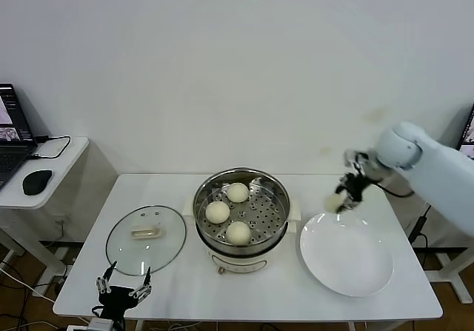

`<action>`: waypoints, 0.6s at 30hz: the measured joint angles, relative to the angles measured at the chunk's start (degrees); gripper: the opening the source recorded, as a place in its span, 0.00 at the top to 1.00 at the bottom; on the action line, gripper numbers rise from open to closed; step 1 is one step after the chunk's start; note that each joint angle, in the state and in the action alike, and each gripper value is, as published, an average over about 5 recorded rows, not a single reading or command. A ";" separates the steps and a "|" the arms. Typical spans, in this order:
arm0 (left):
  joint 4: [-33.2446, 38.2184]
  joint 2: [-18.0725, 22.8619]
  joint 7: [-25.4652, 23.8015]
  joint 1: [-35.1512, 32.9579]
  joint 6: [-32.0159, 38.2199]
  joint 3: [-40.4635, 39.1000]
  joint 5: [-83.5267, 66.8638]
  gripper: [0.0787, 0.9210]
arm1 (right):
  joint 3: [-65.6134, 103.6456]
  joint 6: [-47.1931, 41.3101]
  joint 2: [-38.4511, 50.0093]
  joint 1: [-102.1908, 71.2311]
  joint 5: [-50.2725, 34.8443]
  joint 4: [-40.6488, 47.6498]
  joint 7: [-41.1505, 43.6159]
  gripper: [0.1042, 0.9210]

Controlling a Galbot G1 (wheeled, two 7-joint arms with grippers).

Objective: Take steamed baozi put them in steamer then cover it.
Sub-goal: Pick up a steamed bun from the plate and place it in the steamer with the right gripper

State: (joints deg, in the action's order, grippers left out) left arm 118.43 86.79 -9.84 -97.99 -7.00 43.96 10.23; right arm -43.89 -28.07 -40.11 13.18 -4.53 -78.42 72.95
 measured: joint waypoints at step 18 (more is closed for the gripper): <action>1.20 -0.58 0.13 0.09 -0.05 2.63 -3.01 0.12 | -17.82 -4.84 -20.14 16.94 -14.64 7.47 -0.61 0.46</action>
State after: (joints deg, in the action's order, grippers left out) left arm 119.63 86.21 -9.72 -97.91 -7.04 46.59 7.22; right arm -61.71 -32.91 -60.24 30.11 -19.17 -70.94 72.33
